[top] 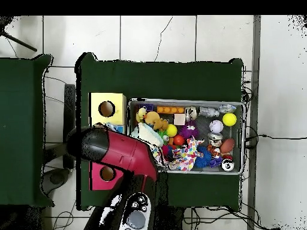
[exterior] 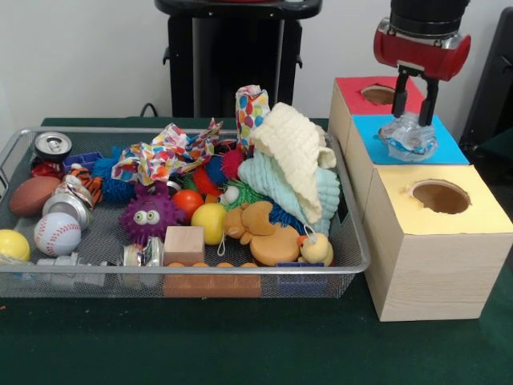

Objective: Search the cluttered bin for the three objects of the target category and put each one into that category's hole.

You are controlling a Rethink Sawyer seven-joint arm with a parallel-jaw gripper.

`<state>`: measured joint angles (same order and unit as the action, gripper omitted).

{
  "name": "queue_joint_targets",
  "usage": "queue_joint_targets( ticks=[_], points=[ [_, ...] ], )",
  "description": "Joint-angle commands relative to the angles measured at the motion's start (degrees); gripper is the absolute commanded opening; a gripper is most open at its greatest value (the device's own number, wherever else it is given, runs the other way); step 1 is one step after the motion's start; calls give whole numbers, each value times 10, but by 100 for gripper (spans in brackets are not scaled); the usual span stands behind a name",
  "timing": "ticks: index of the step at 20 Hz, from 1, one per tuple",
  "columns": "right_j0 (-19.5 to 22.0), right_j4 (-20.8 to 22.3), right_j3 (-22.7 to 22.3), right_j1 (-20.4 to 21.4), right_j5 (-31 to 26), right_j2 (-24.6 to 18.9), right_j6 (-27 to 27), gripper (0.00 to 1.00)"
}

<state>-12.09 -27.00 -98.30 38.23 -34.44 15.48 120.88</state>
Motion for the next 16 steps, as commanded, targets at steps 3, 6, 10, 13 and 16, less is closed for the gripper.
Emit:
queue_joint_targets(
  ticks=[3, 6, 10, 13, 16],
  points=[
    [-14, -38, -54, -17, -2, -10, 184, 0],
    [-16, -39, -63, -8, -6, -8, 181, 0],
    [-13, -42, -87, 0, 6, -10, 170, 0],
    [-4, -44, -97, 0, 17, -15, 157, 0],
    [4, -45, -108, 3, 23, -20, 145, 0]
  ],
)
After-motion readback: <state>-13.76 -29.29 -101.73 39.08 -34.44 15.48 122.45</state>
